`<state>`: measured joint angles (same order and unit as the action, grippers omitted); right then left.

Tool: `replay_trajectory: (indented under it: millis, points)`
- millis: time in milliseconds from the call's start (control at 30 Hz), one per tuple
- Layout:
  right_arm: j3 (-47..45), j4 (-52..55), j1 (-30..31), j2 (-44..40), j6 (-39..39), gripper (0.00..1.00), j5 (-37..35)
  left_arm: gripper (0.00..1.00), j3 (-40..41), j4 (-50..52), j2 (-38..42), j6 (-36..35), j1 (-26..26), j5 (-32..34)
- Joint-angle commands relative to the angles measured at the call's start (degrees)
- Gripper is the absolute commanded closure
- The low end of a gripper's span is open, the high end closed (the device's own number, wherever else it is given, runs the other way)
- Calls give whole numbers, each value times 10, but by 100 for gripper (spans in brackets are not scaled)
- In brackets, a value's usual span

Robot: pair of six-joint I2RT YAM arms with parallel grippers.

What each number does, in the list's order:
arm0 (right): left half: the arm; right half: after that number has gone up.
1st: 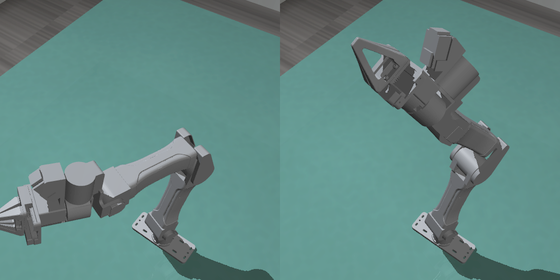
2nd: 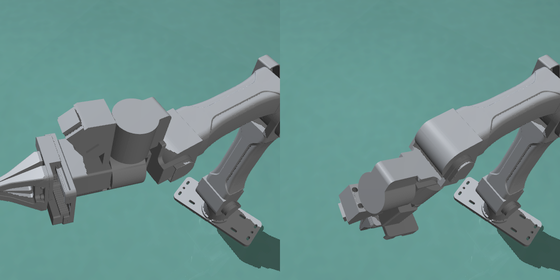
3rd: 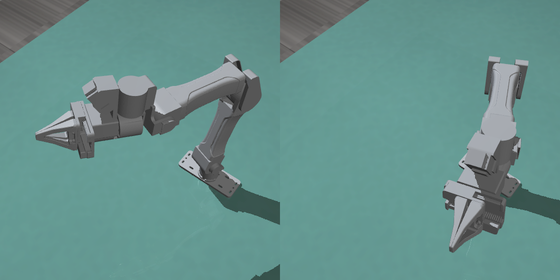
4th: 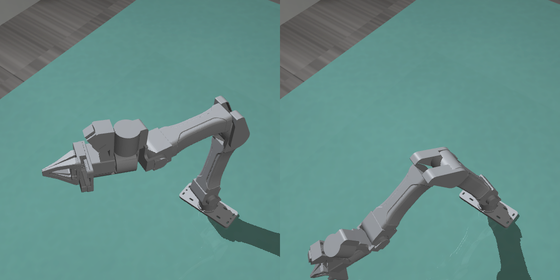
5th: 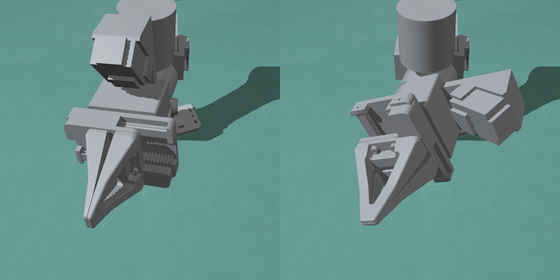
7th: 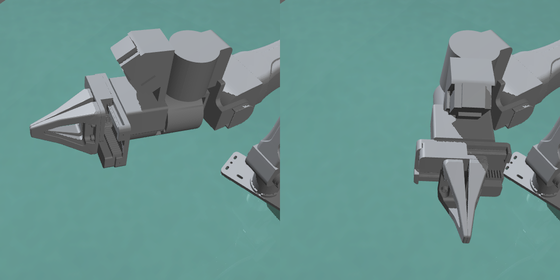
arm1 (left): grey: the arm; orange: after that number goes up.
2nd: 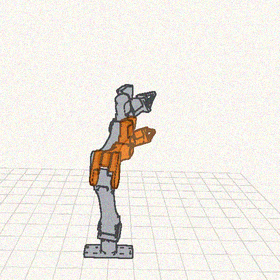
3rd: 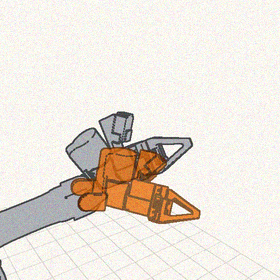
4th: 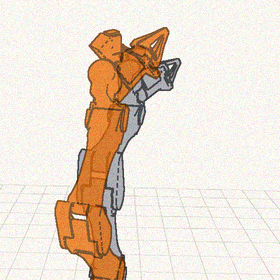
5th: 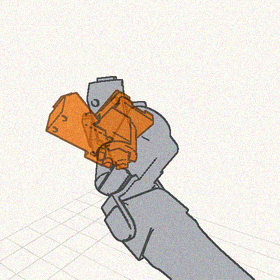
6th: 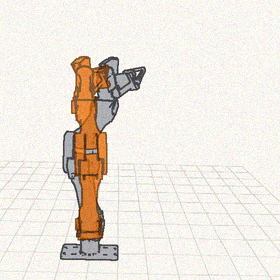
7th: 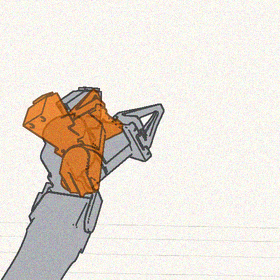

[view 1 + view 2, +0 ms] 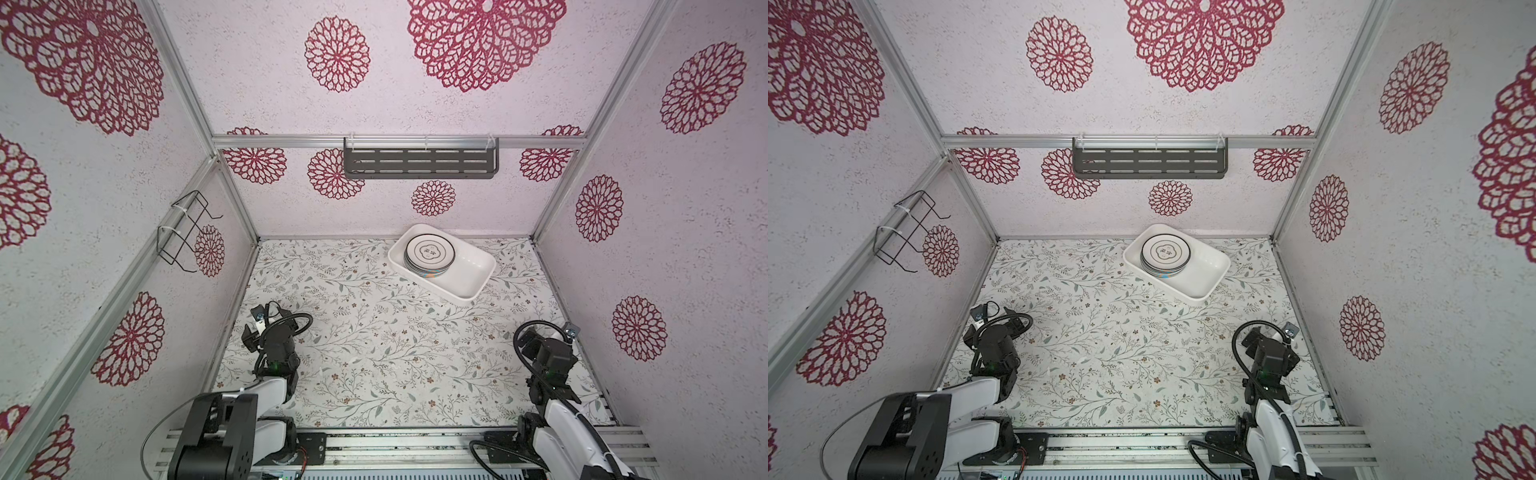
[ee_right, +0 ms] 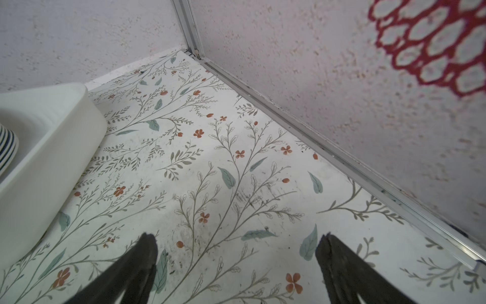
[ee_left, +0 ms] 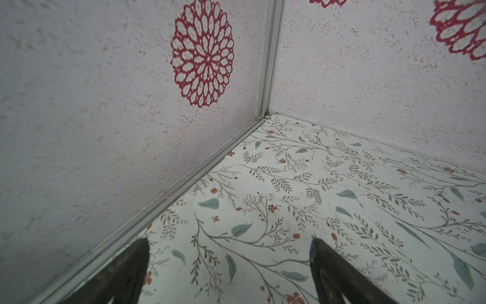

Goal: Place the plates into the plastic bin on the countertop
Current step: Reset both arms

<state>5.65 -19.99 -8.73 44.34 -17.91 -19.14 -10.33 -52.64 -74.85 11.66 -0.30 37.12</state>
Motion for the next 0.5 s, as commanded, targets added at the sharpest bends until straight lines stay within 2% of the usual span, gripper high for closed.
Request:
replay_trajectory:
  millis: [0, 133, 167, 200, 267, 333, 400, 467]
  points:
    - [2, -61, 1, -6, 37, 1, 13, 3, -18, -146, -70, -27, 32, -78]
    - [-6, -84, 3, -9, 39, 1, 11, 3, -27, -250, -178, -44, 40, -131]
    - [-6, -91, 3, -7, 40, 1, 7, 3, -27, -244, -174, -41, 41, -132]
    - [-6, -98, 3, -3, 43, 1, 7, 3, -31, -212, -160, -28, 48, -128]
    - [-9, -124, 3, 14, 54, 1, 9, 3, -55, -133, -140, 24, 93, -173]
    - [-9, -153, 5, 40, 62, 1, 21, 3, -87, -84, -146, 4, 94, -218]
    - [-5, -181, 5, 69, 72, 1, 40, 3, -112, -26, -141, 0, 94, -233]
    - [0, -224, 11, 109, 80, 1, 55, 3, -110, -37, -144, -4, 92, -234]
